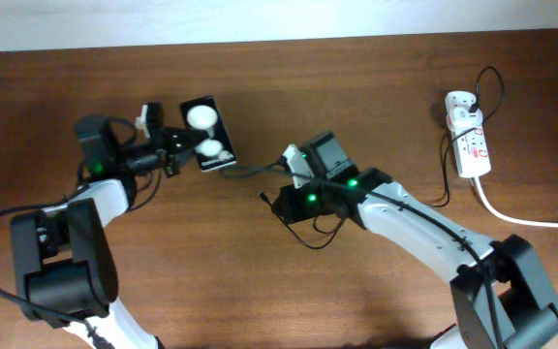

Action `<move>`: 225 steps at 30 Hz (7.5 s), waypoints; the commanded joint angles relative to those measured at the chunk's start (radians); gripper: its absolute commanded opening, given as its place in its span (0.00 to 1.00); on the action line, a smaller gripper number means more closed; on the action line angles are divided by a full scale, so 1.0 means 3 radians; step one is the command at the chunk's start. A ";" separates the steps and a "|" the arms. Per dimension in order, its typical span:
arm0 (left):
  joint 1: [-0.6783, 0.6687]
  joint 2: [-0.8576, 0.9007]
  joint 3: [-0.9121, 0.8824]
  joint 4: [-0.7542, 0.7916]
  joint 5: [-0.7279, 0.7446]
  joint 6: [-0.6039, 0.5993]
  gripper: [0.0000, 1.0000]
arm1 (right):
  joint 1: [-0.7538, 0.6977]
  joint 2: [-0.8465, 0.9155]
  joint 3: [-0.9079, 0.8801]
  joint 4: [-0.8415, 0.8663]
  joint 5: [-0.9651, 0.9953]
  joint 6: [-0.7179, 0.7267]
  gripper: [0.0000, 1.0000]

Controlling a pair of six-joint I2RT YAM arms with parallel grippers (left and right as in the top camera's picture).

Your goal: Plug charger to phone and switch on socket

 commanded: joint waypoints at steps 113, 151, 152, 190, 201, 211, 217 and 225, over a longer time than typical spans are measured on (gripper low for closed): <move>-0.1179 0.0001 0.0069 0.0235 -0.0374 0.0416 0.00 | -0.0427 -0.0725 -0.1228 0.2210 0.0085 0.1026 0.04; -0.1504 0.0216 0.0819 -0.2131 -0.2502 0.1770 0.00 | -0.0818 -0.1951 -0.1223 -0.0019 0.0359 -0.0272 0.87; -0.1511 0.0216 0.0819 -0.2181 -0.2567 0.1769 0.00 | -0.0818 -0.1951 -0.1223 -0.0019 0.0357 -0.0272 0.87; -0.1225 -0.1158 0.1105 -0.4097 -0.3508 0.2712 0.99 | -0.1661 -0.1994 -0.0768 -0.0367 0.0310 -0.0287 0.99; -0.1225 -0.1531 0.1104 -0.4320 -0.3521 0.2730 0.99 | -0.2918 -0.1989 -0.0694 -0.0304 0.0310 -0.0310 0.99; -0.1225 -0.1531 0.1104 -0.4318 -0.3522 0.2730 0.99 | -0.3156 -0.1715 -0.0664 0.0033 0.0334 -0.0395 0.91; -0.1225 -0.1531 0.1104 -0.4318 -0.3522 0.2730 0.99 | -0.3156 -0.0841 -0.0081 0.0029 0.0343 -0.0380 0.04; -0.1225 -0.1531 0.1104 -0.4318 -0.3521 0.2730 0.99 | -0.3156 0.0309 0.1044 -0.0132 0.0443 -0.0357 0.04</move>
